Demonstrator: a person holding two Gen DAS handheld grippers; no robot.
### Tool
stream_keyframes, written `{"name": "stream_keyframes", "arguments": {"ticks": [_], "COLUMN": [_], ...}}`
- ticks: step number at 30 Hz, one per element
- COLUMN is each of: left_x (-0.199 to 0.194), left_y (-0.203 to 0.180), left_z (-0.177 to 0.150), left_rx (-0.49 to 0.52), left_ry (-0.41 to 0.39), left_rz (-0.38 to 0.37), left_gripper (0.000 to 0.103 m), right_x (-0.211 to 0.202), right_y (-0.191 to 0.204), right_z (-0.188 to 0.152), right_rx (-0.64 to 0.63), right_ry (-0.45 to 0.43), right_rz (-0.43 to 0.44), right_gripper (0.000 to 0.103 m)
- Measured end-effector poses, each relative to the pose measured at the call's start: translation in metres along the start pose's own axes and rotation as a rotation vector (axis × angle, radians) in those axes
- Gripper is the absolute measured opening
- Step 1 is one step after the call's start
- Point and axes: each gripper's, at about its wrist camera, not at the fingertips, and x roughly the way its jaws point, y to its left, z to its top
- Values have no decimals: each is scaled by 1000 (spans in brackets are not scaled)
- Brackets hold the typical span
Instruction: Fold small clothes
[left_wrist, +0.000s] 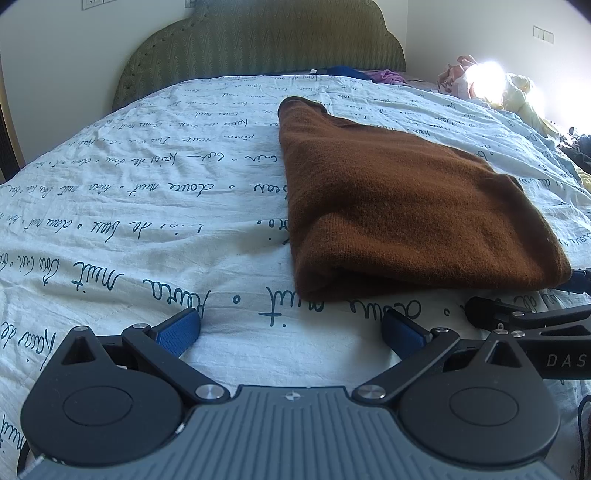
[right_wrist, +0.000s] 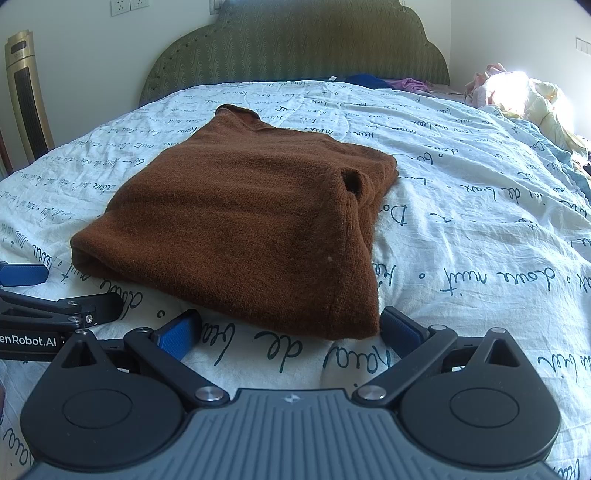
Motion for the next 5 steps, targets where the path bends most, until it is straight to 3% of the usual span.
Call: {"name": "stream_keyframes", "arguments": {"ticks": [5], "left_x": [0], "left_y": [0], "left_z": [0], "left_rx": [7], "left_ry": [-6], "left_rz": [2], "left_gripper": [103], "right_x": [0], "right_y": [0], "right_z": [0], "right_rx": [0], "right_ry": [0], "right_rz": [1], "right_gripper": [103]}}
